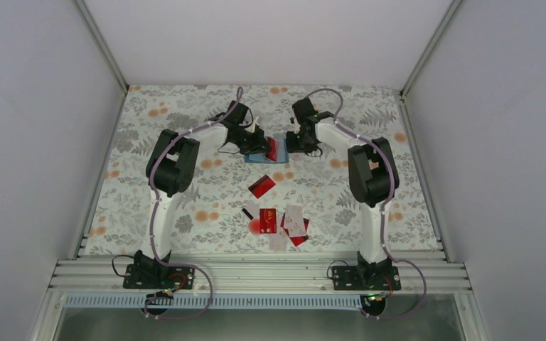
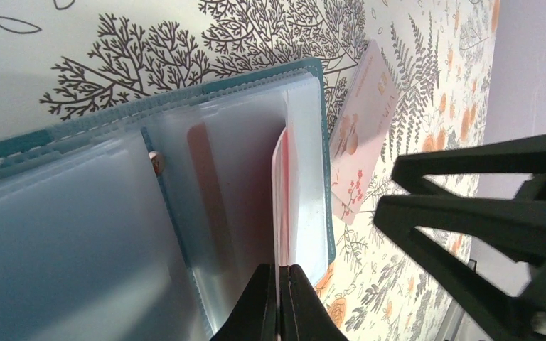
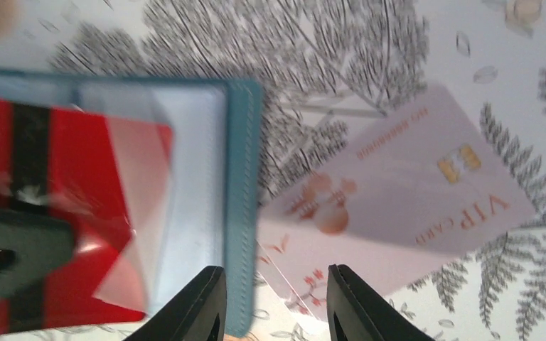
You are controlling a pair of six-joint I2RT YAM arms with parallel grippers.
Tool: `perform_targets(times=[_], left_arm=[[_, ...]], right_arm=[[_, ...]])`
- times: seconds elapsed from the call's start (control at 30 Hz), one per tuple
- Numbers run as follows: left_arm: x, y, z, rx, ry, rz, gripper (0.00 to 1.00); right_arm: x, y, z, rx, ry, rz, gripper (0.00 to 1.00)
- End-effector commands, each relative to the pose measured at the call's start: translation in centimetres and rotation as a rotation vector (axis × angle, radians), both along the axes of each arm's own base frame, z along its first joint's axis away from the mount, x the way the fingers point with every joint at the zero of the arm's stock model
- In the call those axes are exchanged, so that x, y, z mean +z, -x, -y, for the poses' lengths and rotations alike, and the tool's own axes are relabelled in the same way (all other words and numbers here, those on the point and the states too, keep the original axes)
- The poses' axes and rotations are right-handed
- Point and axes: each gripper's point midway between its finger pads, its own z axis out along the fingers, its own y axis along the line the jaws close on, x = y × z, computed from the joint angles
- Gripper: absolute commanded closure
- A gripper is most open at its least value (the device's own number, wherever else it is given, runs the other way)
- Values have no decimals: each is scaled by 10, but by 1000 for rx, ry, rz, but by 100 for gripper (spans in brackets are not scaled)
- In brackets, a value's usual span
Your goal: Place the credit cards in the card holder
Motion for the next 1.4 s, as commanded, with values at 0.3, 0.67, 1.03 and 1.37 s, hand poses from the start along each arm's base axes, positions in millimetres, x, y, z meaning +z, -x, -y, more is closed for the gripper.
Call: perform_targets(times=[0.3, 0.67, 1.03, 1.37], left_arm=[[-24, 2, -3, -5, -54, -43, 98], [-28, -2, -1, 36, -31, -56, 98], [-35, -4, 2, 63, -6, -68, 98], [-43, 9, 13, -8, -32, -57, 98]], right_arm=[[-19, -8, -24, 7, -97, -43, 73], [-41, 24, -18, 7, -109, -130, 83], [-40, 35, -16, 15, -116, -149, 83], [-32, 28, -15, 17, -108, -122, 83]])
